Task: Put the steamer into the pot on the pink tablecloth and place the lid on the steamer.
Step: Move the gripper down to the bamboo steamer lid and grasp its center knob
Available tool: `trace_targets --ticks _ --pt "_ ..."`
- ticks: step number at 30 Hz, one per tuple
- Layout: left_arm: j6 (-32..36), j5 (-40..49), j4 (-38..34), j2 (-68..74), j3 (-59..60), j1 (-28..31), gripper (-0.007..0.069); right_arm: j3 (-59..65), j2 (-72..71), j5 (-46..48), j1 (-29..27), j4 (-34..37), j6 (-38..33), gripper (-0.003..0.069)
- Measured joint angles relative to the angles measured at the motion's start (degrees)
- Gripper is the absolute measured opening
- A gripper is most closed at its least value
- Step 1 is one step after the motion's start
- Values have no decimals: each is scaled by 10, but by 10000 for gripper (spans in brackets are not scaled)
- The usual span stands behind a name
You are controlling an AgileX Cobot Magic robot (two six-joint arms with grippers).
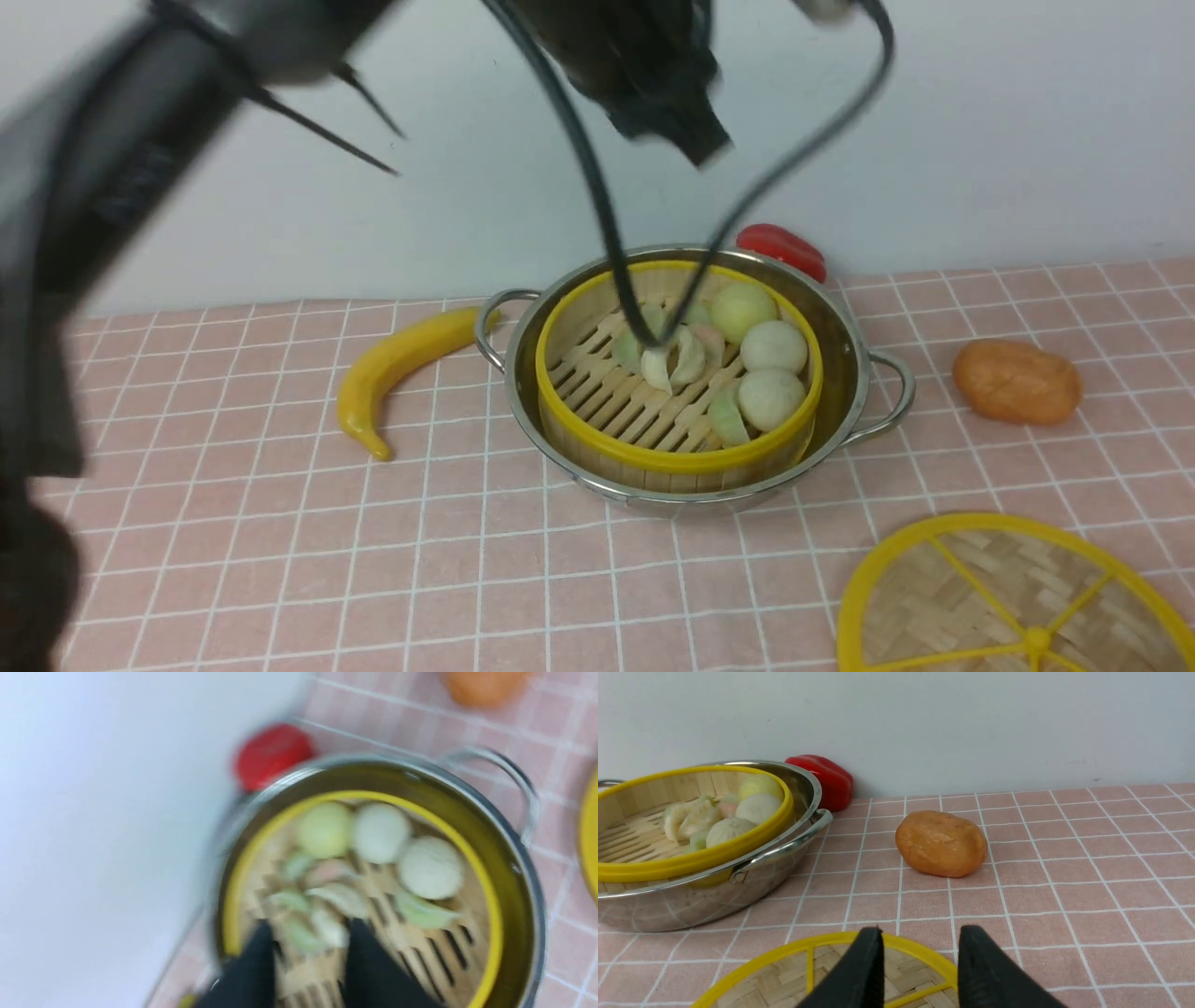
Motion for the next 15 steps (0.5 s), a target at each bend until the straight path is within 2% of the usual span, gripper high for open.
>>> trace_targets --ticks 1,4,8,15 --pt "-17 0 4 -22 0 8 19 0 0 0 0 0 0 244" --pt "-60 0 4 -74 0 30 -22 0 0 0 0 0 0 244" --pt "-92 0 8 -137 -3 47 -23 0 0 0 0 0 0 244" --pt "-98 3 21 -176 -3 50 -22 0 0 0 0 0 0 244"
